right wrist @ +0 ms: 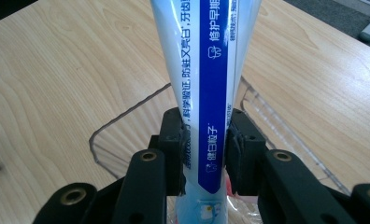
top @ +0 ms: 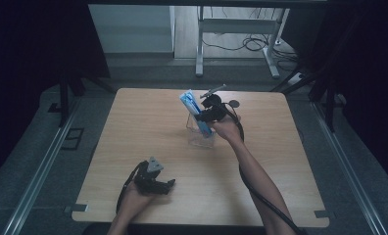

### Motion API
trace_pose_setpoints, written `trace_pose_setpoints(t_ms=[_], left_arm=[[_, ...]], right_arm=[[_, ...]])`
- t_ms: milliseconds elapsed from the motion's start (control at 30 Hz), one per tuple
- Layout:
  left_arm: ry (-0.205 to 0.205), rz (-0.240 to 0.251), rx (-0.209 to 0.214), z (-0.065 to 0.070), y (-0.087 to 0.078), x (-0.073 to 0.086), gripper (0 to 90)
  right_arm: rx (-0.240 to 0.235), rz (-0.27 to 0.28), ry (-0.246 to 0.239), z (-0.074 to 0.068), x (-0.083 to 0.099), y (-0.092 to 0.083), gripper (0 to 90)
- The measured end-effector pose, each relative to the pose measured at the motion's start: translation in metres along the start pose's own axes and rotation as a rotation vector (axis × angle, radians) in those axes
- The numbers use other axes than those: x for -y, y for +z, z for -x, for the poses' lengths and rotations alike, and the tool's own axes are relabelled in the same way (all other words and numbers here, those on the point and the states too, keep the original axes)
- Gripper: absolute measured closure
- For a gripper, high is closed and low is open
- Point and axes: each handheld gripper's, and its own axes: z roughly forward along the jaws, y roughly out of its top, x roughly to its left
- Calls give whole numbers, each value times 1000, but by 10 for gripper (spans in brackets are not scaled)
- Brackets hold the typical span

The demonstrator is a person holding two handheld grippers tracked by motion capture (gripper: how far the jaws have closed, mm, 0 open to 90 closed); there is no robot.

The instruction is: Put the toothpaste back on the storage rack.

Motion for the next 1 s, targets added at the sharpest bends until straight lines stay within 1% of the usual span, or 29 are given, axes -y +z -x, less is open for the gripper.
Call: trace_pose_setpoints(t_ms=[200,367,600,733,900,967,1000], left_arm=[[0,0,0,0,0,0,138],[1,0,-1,0,0,0,138],[0,0,-1,0,0,0,138],[0,0,-1,0,0,0,139],[0,1,0,0,0,0,138],[0,1,0,0,0,0,138],[0,1,0,0,0,0,138]], right_arm=[[-1,-4,-8,-2,4,-1,699],[1,-10,-24,-4,5,-1,692],[-15,-3,-15,-4,11,-1,681],[-14,-3,-16,-5,11,-2,672],[-30,-4,-23,-6,10,-4,610],[-27,10,-28,-7,10,-6,601],[-24,15,-22,-7,10,-7,597]])
